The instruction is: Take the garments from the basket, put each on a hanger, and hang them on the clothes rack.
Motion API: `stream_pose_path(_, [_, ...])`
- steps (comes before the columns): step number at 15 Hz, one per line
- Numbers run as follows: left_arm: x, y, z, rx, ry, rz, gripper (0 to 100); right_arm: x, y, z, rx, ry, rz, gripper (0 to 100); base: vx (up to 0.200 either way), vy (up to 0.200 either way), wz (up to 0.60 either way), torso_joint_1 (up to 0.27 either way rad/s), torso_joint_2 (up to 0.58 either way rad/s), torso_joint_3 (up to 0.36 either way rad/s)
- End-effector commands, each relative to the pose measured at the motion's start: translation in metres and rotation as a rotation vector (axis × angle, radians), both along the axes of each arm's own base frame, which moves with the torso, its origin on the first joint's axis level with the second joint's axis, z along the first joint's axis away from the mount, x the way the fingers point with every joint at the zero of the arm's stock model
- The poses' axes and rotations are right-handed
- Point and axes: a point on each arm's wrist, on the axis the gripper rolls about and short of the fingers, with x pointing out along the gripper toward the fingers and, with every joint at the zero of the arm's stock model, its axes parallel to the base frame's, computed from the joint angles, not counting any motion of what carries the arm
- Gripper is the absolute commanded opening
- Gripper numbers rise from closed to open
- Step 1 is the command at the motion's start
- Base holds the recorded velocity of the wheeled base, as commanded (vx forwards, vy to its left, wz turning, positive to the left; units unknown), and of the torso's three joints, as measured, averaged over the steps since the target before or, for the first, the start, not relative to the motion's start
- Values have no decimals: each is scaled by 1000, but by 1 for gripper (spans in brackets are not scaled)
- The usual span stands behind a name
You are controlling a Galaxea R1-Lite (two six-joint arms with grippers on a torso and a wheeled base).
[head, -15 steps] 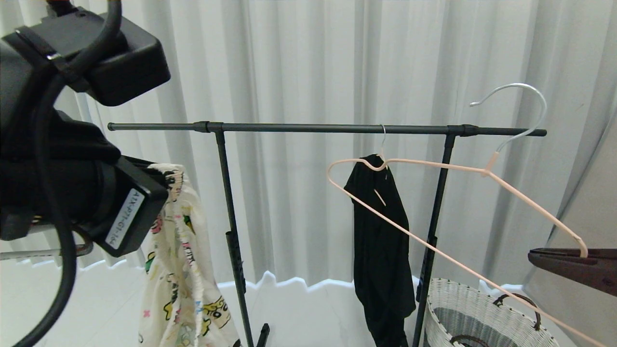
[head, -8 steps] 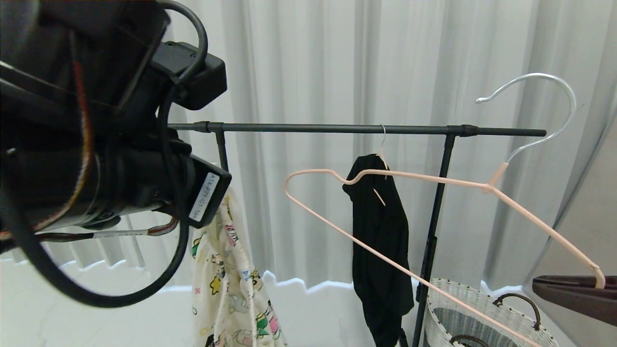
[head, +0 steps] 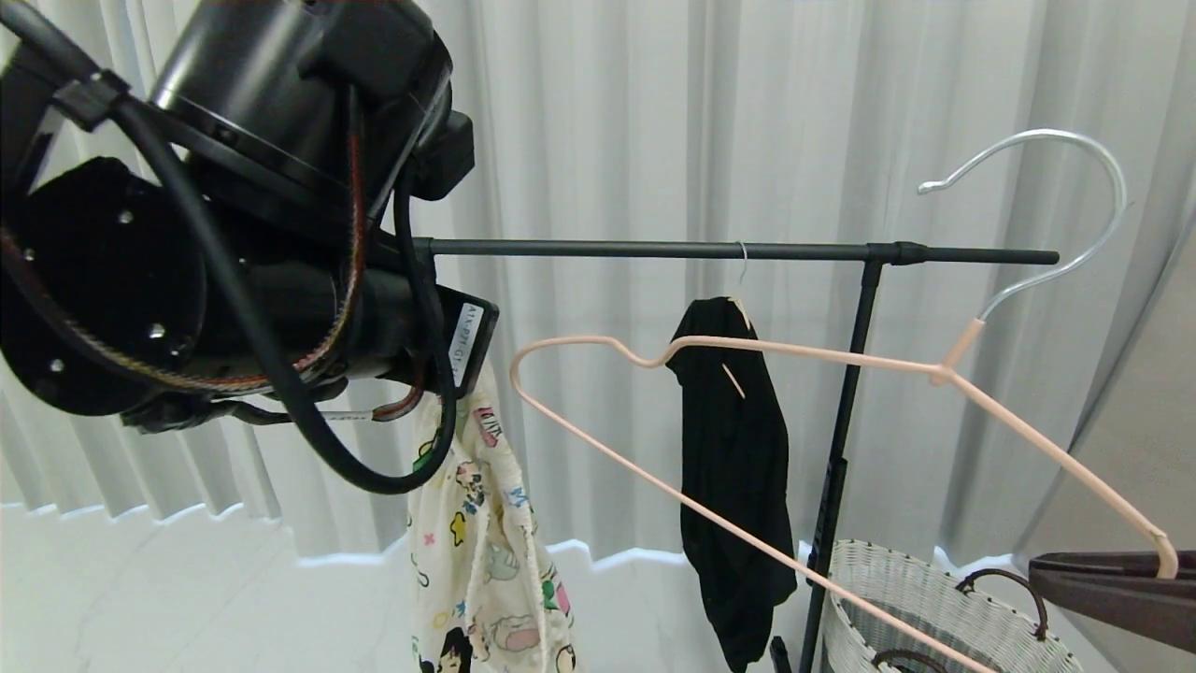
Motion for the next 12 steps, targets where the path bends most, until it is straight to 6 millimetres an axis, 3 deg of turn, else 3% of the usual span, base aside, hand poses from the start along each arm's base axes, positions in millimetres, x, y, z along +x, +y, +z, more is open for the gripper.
stream_pose_path(1, [14,1,-4,11,3,45,0,0,2,-1,-5,5,10,0,0,0,0,0,0,0])
stream_pose_path(9, [13,-8,-1,-30,-9,50,0,22,29,-8,-7,66,-4,0,0,0,0,0,0,0])
stream_pose_path(12, [27,-5,-4,-28,-26,106,0,22,31,-8,-5,64,5,0,0,0,0,0,0,0])
